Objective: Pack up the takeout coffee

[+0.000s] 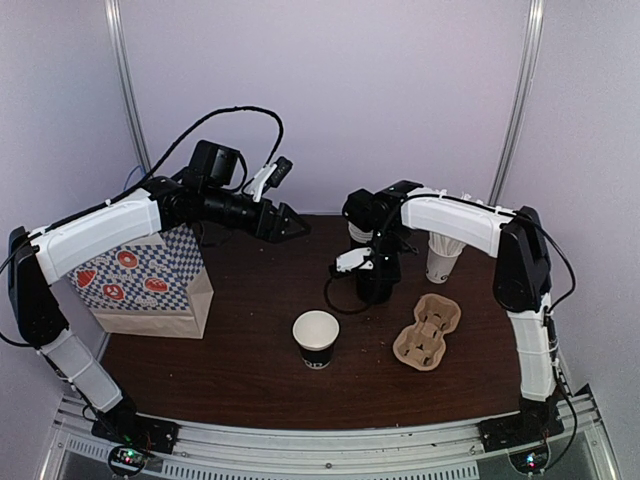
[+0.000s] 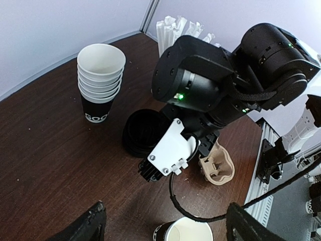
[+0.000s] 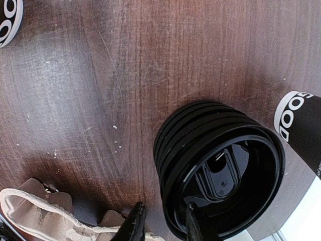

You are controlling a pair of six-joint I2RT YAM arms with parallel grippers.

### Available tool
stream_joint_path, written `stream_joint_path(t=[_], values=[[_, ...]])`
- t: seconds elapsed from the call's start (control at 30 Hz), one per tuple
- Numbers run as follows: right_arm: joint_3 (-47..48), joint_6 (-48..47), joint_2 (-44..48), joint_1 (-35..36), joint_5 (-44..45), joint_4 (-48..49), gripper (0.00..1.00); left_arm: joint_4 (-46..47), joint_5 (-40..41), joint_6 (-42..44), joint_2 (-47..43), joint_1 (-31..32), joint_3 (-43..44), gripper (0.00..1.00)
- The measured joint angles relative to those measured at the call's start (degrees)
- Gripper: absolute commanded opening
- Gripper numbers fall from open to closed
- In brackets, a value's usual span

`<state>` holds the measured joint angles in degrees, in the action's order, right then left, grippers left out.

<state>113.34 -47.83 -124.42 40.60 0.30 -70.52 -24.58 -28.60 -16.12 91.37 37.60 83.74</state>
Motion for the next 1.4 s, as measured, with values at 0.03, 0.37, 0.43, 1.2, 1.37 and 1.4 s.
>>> stream_joint_path(t=[0.03,0.37,0.43,1.2,1.37,1.4], values=[[0.04,0.02,-0.2,0.0,-0.02,-0.13,0.27,0.0,0.0,0.0,0.0,0.0,0.0,0.83],[2.47,0.52,-1.88,0.0,-0.04,-1.16,0.12,-0.13,0.02,0.02,0.0,0.31,0.0,0.83],[3.48,0.66,-1.88,0.0,-0.09,-1.7,0.09,-0.15,0.02,0.02,0.0,0.48,0.0,0.83],[4.61,7.76,14.38,0.0,-18.01,-4.66,0.02,4.81,1.4,1.49,-1.81,2.12,-6.23,0.84],[3.98,11.69,20.04,-0.02,-29.27,-2.29,0.02,14.38,1.7,4.37,-8.11,3.89,-16.31,0.87],[3.65,12.76,20.79,-0.02,-32.37,-1.29,0.02,17.51,1.99,5.18,-10.08,4.7,-18.82,0.88]])
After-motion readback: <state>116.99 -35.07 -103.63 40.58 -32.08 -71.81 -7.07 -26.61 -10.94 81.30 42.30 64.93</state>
